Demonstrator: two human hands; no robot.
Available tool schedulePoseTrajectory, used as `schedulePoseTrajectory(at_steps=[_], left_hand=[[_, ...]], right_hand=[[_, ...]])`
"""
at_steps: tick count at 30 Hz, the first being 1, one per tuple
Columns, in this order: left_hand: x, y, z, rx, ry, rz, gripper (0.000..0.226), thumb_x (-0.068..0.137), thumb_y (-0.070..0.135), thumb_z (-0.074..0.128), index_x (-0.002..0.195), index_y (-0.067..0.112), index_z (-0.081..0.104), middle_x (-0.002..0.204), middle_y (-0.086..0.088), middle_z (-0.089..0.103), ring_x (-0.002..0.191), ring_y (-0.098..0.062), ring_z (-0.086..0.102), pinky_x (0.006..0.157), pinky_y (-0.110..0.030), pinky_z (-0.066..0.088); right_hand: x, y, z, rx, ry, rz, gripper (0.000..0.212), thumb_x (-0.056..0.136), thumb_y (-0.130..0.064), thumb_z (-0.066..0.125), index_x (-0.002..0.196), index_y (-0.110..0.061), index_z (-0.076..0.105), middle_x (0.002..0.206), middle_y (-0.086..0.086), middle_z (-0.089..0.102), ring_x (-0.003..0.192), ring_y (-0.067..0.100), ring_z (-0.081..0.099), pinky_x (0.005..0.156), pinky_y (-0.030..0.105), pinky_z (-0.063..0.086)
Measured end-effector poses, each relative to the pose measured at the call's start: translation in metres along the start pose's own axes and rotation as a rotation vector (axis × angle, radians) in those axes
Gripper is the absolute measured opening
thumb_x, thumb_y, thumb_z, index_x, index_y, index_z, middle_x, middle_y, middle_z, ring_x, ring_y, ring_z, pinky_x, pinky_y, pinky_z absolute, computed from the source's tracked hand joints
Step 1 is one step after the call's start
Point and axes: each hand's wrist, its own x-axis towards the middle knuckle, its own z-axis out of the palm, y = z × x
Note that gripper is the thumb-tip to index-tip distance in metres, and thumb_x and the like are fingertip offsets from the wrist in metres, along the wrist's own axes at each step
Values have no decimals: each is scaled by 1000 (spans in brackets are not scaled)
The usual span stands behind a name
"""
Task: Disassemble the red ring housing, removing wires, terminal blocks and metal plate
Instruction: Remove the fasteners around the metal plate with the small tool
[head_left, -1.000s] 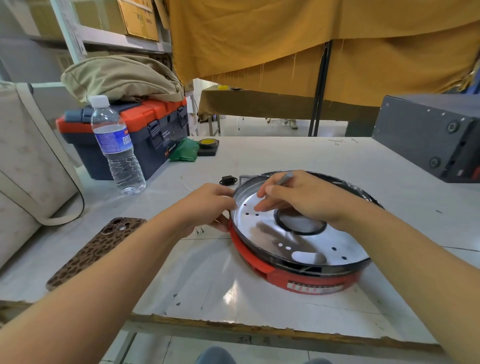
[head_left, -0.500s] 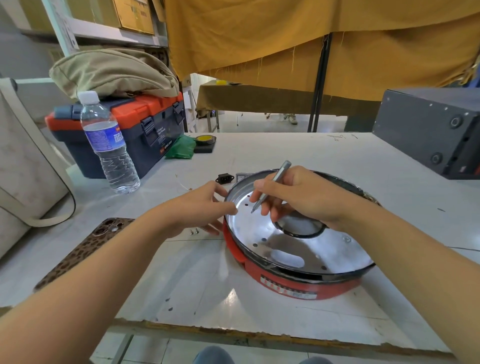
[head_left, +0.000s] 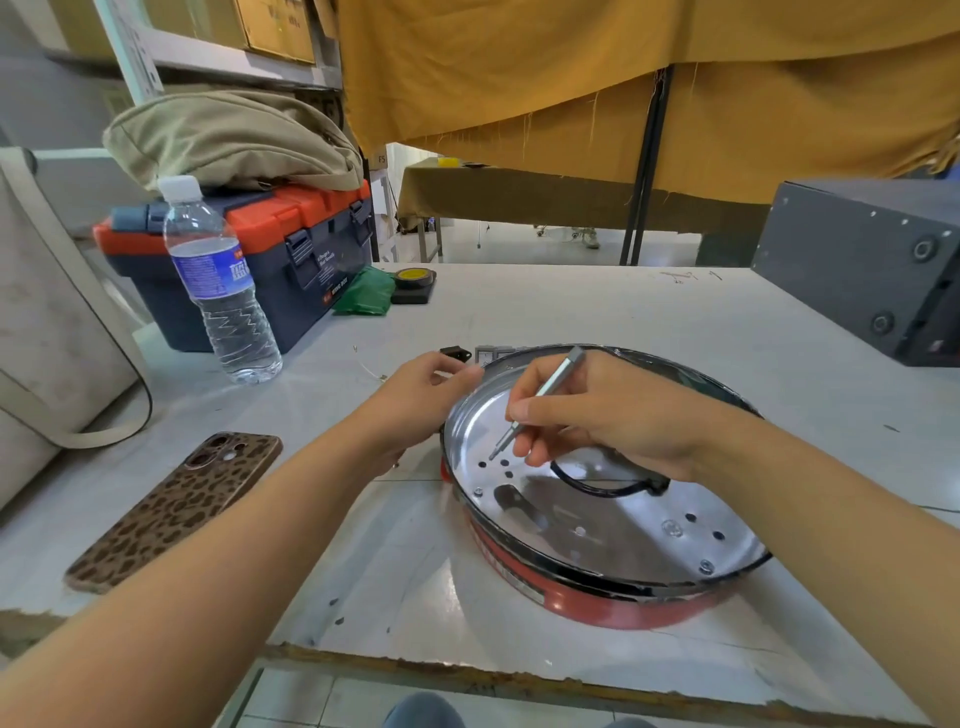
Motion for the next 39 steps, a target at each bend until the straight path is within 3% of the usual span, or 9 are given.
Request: schedulePoseTrajectory(at_steps=[5,9,14,18,23,25,30,35,39], left_hand=[[-8,2,-18,98,-187,-103,24,86,32,62,106,24,51,106,-6,61,70,-11,67,55,-18,51],[-14,0,-23,90,-274,-106,21,88,15,57,108,20,51,103,-13,66,69,-19,68,62,-28,56],[-9,-2,-5,22,-122,-43,24,91,15,49,114,21,53,85,-7,67,55,-8,62,50,-19,49],[-3,-2,12,-63,-62,-34,26,91,16,44,114,19,55,106,-23,65,75,-23,59,63,-28,47],[6,-5,26,-189,24,-43,26,89,21,46,112,19,59,114,-13,64,107,-31,59,87,-40,47],[7,-7,30,-276,29,-43,24,87,18,48,107,13,60,106,-16,64,100,-32,60,91,-46,46],[8,-16,37,-491,2,1,27,86,13,49,105,-6,53,88,-13,54,80,-21,53,70,-34,43],[10,-18,37,-520,-3,6,26,87,14,50,102,-6,55,87,-11,53,80,-21,51,71,-36,41],[10,-18,37,-548,-13,5,15,86,15,52,98,9,59,85,-13,51,80,-23,49,75,-39,38]], right_hand=[[1,4,3,12,-5,11,8,93,-8,57,92,-1,60,78,18,66,75,31,60,84,41,53],[3,4,2,3,-15,8,8,92,-9,58,88,-3,61,77,16,66,73,28,60,83,41,53],[9,1,-3,-40,-22,-13,9,90,-9,63,81,-7,66,76,15,67,71,21,63,70,27,56],[17,-2,-6,-80,35,-5,10,90,-10,63,80,-9,66,69,10,68,67,19,62,62,22,55],[31,-1,-5,-124,79,6,11,90,-13,63,80,-11,66,63,4,64,62,14,61,66,27,56],[33,5,-1,-108,90,9,14,91,-10,61,77,-12,64,61,4,64,60,16,60,60,23,54],[34,13,-1,-85,95,-1,11,91,-9,61,80,-9,61,62,6,63,61,18,58,59,21,50],[36,14,0,-111,72,-22,14,92,-9,60,78,-9,60,60,5,63,60,18,56,58,21,49],[37,15,-1,-126,84,-34,12,92,-9,59,79,-7,60,58,4,62,59,17,55,57,20,49]])
